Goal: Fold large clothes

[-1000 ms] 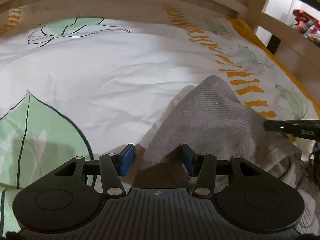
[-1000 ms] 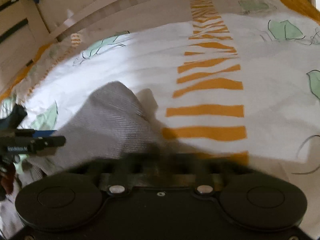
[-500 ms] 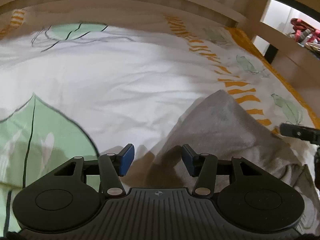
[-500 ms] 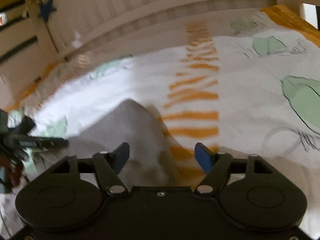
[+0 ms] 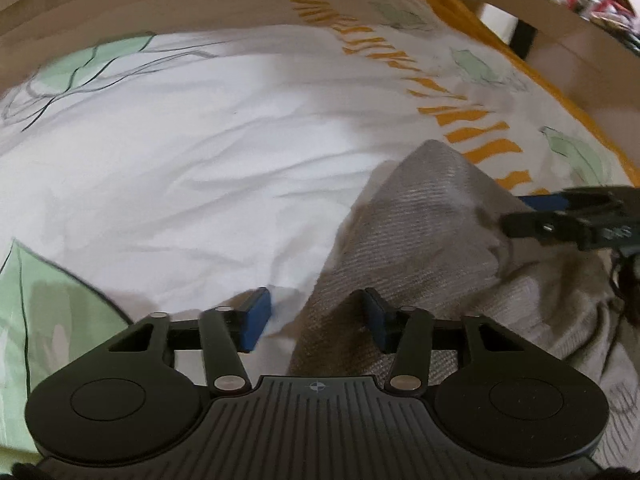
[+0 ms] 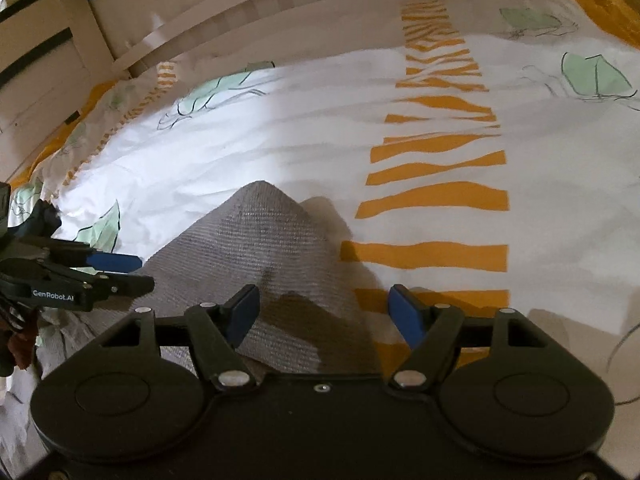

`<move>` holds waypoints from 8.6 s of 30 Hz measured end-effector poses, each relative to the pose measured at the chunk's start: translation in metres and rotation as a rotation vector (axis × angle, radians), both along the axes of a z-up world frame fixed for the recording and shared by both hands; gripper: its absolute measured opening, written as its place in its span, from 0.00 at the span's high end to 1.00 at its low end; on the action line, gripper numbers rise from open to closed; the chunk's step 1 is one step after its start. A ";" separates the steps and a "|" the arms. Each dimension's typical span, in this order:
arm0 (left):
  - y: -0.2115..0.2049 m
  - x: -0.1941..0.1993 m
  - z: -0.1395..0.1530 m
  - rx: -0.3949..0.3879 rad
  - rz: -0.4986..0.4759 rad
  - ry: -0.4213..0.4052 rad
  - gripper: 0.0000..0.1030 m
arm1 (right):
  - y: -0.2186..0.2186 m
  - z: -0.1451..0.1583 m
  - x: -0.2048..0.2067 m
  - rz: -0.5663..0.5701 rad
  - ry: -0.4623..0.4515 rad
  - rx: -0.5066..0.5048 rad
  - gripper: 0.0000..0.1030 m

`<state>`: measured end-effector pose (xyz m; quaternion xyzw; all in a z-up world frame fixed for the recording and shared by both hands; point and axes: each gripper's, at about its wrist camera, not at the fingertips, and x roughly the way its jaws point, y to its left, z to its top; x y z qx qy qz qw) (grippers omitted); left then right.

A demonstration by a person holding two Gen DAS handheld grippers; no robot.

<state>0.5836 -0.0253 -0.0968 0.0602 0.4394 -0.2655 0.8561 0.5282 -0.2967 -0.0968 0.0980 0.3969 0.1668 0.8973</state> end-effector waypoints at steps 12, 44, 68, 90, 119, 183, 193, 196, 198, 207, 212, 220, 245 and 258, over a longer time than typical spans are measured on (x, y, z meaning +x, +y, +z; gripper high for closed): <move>0.014 -0.074 0.039 -0.060 0.032 -0.353 0.96 | 0.017 0.050 -0.037 0.033 -0.202 -0.075 0.90; 0.097 -0.270 0.048 -0.458 0.267 0.009 0.38 | 0.008 0.065 -0.243 -0.019 -0.083 0.026 0.35; 0.104 -0.232 0.020 -0.634 0.353 -0.025 0.91 | 0.027 0.038 -0.220 0.015 -0.149 -0.040 0.83; 0.100 -0.235 0.029 -0.363 0.408 -0.093 0.76 | -0.009 0.057 -0.231 -0.151 -0.179 -0.008 0.46; 0.094 -0.259 0.046 -0.167 0.357 -0.210 0.33 | 0.140 0.002 -0.274 0.311 -0.165 -0.464 0.21; 0.136 -0.492 -0.006 -0.127 0.267 0.208 0.00 | -0.001 0.013 -0.487 -0.146 0.376 0.167 0.00; 0.142 -0.498 0.000 -0.226 0.273 0.222 0.04 | -0.002 0.008 -0.486 -0.127 0.394 0.208 0.00; 0.149 -0.507 0.006 -0.272 0.274 0.236 0.13 | -0.002 0.011 -0.488 -0.112 0.396 0.214 0.01; 0.156 -0.509 0.006 -0.315 0.301 0.249 0.19 | -0.002 0.012 -0.490 -0.106 0.397 0.216 0.01; 0.182 -0.504 -0.003 -0.398 0.469 0.286 0.61 | -0.016 0.011 -0.491 -0.130 0.397 0.291 0.03; 0.165 -0.501 -0.004 -0.271 0.444 0.263 0.69 | -0.014 0.010 -0.490 -0.130 0.402 0.278 0.03; 0.171 -0.501 0.002 -0.410 0.395 0.276 0.94 | -0.018 -0.001 -0.488 -0.167 0.470 0.304 0.82; 0.181 -0.372 0.098 -0.800 0.508 -0.058 0.94 | -0.076 0.088 -0.387 -0.282 -0.058 0.692 0.82; 0.157 -0.265 0.039 -0.695 0.581 -0.060 0.94 | -0.077 0.042 -0.249 -0.352 -0.008 0.568 0.82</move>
